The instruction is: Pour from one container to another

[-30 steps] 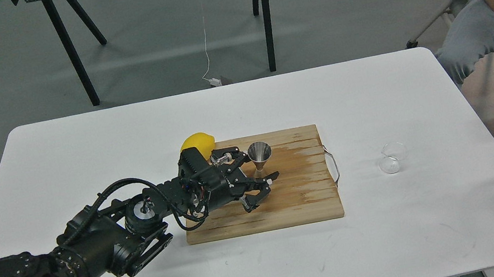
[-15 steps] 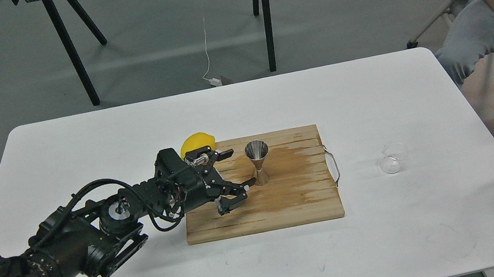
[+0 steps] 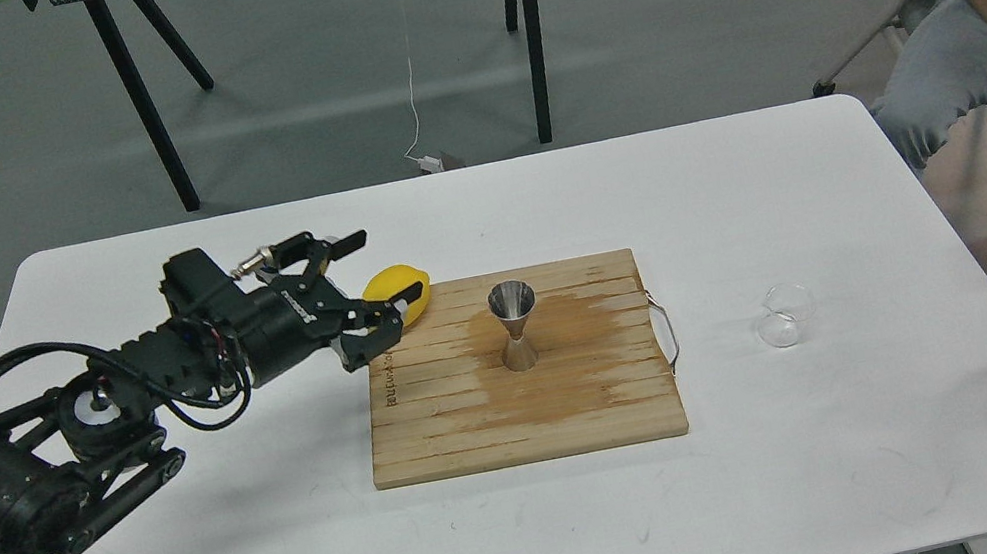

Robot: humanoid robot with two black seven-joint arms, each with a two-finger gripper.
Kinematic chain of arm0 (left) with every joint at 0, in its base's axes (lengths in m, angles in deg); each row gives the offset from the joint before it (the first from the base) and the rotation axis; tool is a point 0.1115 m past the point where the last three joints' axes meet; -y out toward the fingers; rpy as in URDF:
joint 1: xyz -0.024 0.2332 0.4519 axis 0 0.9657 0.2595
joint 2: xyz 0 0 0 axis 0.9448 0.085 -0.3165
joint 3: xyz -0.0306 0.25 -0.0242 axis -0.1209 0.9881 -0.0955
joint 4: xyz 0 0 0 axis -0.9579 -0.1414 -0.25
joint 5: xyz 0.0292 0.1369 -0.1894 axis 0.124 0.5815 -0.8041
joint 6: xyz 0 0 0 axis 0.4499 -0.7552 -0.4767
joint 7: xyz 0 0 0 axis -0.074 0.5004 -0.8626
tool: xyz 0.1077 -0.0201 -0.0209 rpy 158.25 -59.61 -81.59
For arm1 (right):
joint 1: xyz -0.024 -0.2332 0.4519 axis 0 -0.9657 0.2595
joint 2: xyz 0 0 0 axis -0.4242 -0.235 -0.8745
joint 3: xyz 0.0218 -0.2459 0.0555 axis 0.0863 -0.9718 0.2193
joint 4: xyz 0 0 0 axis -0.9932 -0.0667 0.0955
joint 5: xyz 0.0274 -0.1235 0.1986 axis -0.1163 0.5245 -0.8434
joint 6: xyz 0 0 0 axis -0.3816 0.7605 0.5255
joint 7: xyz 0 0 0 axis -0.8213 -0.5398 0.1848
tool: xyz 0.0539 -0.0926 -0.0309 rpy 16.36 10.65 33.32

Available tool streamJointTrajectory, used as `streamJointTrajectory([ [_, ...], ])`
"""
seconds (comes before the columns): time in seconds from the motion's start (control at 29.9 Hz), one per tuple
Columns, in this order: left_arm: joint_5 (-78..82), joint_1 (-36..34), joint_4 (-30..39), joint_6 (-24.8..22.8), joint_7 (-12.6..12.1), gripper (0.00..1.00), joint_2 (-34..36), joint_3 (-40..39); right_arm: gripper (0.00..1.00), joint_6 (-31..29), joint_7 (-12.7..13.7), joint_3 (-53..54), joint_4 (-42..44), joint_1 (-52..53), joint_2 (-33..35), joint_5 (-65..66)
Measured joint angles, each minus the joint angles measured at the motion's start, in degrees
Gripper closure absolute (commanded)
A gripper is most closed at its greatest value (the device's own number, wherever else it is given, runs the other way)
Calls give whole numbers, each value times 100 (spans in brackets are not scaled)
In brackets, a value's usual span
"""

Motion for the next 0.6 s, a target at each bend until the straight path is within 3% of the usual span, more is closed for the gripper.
streamJointTrajectory([
  [0.17, -2176, -56, -62, -454, 494, 11, 24, -809, 0, 0, 15, -14, 0, 77, 174, 3],
  [0.23, -3089, -95, -68, -671, 637, 2, 14, -1065, 0, 0, 17, -17, 0, 145, 275, 6],
  [0.4, -5268, -288, -167, -857, 704, 0, -80, -1873, 0, 0, 17, -5, -19, 207, 462, 7],
  [0.6, -7368, -745, -516, -1245, 707, 0, -236, -2145, 0, 0, 44, 57, -334, -84, 486, -61],
])
